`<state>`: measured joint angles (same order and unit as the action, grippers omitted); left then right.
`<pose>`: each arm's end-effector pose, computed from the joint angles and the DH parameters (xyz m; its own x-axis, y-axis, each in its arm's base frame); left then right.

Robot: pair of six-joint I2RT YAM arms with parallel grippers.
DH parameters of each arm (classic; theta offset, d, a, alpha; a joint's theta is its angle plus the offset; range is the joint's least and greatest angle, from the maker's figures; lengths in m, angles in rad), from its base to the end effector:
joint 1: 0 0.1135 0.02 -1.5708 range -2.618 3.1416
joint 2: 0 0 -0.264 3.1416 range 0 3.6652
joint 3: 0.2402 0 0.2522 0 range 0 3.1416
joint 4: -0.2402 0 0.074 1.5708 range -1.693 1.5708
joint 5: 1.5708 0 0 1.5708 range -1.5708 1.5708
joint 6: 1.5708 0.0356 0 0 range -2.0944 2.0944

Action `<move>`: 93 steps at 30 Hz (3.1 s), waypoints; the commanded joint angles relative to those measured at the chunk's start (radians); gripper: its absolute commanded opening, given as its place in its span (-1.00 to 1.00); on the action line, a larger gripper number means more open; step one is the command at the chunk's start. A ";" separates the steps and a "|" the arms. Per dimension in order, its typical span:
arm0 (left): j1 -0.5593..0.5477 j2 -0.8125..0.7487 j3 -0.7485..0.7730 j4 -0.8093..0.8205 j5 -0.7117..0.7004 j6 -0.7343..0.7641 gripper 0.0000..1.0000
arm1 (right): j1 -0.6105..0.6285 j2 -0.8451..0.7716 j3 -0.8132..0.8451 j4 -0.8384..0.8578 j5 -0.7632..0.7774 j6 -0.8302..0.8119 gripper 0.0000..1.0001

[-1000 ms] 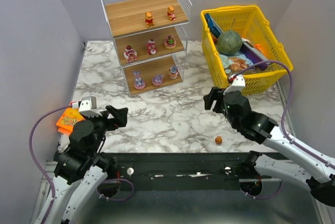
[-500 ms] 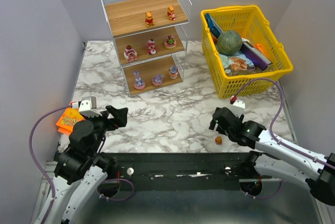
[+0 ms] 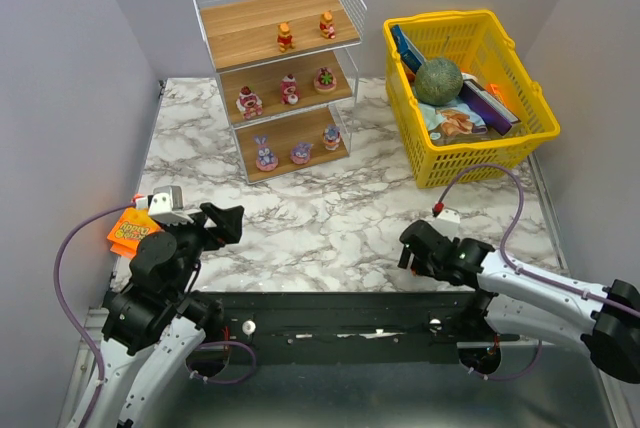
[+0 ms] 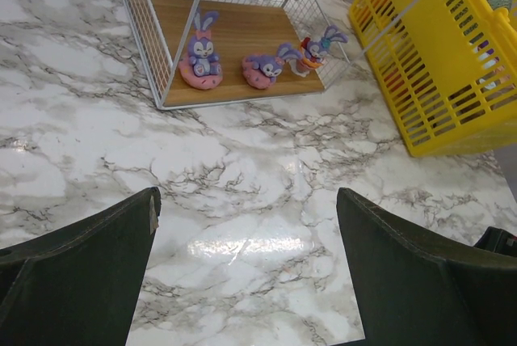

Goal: Place and organize the plastic toys onto the shelf

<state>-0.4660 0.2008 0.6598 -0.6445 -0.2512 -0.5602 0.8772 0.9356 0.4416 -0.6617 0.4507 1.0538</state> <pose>0.0584 -0.0195 0.3085 -0.2549 -0.4479 -0.8570 0.0963 0.8701 -0.4834 0.1080 0.1056 0.1656 -0.7932 0.2699 -0.5458 0.2220 0.9629 0.1536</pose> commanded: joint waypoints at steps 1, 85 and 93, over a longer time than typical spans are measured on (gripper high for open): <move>0.000 -0.026 -0.005 0.005 -0.011 0.008 0.98 | 0.017 0.005 0.009 -0.026 -0.007 0.041 0.55; 0.000 0.002 -0.002 -0.001 -0.034 0.002 0.98 | 0.258 0.535 -0.052 1.477 -0.165 -0.833 0.55; 0.000 0.009 -0.002 -0.001 -0.033 0.002 0.98 | 0.286 0.678 -0.129 1.761 -0.061 -0.867 0.50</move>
<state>-0.4660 0.2005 0.6598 -0.6449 -0.2626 -0.5610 1.1473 1.5597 0.3721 0.8471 0.2985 0.2260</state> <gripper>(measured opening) 0.988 0.756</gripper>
